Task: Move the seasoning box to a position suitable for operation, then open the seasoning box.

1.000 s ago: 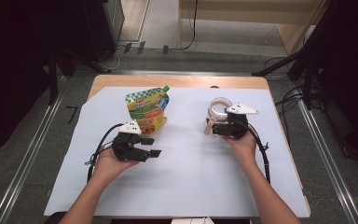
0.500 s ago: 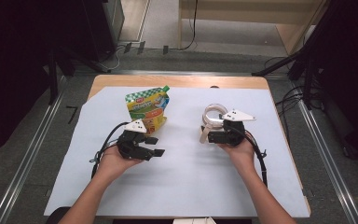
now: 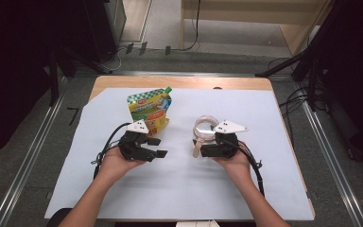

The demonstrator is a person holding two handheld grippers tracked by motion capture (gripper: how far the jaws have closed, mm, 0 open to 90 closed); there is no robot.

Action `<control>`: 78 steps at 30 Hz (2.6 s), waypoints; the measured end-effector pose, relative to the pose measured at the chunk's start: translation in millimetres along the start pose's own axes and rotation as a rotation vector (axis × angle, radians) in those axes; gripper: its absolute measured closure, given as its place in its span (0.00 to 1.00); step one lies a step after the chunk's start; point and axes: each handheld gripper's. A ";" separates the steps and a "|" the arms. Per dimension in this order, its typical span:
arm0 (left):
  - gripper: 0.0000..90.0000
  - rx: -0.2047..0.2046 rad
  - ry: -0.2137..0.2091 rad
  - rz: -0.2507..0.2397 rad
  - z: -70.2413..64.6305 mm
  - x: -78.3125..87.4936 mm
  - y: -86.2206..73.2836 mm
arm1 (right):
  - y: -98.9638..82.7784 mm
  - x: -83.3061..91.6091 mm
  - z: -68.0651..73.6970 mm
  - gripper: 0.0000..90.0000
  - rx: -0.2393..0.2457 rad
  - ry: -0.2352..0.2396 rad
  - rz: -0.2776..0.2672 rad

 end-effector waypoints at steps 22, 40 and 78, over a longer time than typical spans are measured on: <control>0.46 -0.010 -0.004 -0.005 -0.7 -0.2 0.1 | -14.9 -14.9 41.4 0.13 0.050 0.099 0.055; 0.47 -0.004 -0.007 -0.005 0.3 -0.2 -0.2 | -19.5 -7.9 41.5 0.12 0.061 0.106 0.075; 1.00 0.022 -0.141 -0.017 -23.9 -2.1 16.3 | -4.5 69.5 32.2 1.00 -0.019 0.096 0.088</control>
Point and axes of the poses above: each handheld gripper's, and its own axes: x roughly backward along the jaws, y roughly out of its top, z roughly to its left, and after that the axes turned 6 degrees about -z, right-handed
